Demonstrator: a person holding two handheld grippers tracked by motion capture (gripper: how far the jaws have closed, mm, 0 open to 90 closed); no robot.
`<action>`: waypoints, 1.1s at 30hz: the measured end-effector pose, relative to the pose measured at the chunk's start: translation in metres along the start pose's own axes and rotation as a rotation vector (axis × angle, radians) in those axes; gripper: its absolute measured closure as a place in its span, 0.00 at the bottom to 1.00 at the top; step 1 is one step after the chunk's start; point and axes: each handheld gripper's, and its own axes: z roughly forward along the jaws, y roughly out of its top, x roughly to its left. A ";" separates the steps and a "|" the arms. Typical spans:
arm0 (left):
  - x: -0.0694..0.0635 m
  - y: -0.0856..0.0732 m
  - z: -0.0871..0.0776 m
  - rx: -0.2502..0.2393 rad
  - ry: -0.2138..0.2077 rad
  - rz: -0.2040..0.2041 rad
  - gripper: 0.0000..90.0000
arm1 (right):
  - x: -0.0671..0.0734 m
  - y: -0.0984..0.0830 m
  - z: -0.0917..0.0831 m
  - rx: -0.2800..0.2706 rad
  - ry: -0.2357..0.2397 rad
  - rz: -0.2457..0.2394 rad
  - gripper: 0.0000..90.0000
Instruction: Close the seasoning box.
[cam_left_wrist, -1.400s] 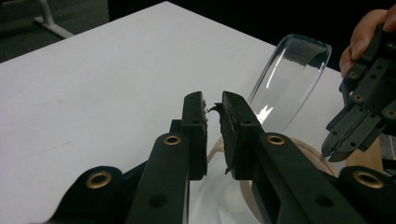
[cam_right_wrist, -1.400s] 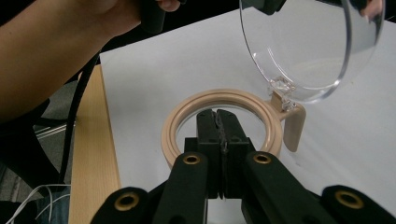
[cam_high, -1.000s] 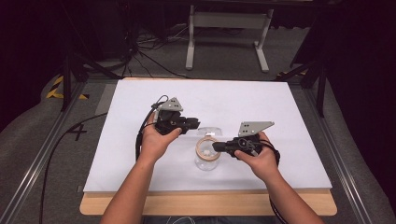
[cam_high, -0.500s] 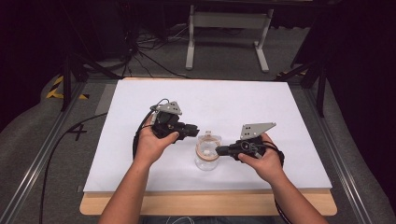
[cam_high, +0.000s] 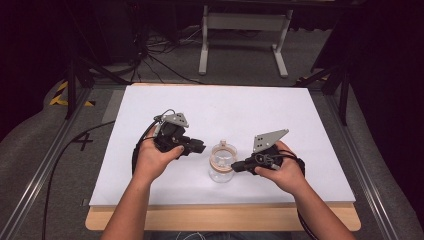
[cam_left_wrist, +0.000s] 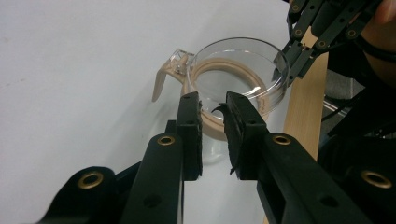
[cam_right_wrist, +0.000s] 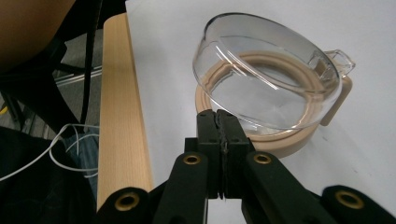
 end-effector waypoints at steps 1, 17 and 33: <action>0.000 -0.001 0.000 0.006 0.004 0.000 0.85 | 0.000 0.001 0.000 0.016 0.002 -0.008 1.00; 0.002 -0.005 0.001 0.037 -0.009 -0.025 0.83 | -0.006 -0.001 -0.005 0.085 0.031 0.001 1.00; 0.007 -0.016 -0.020 -0.081 0.152 -0.072 0.68 | -0.022 -0.001 -0.054 -0.113 -0.090 0.053 0.74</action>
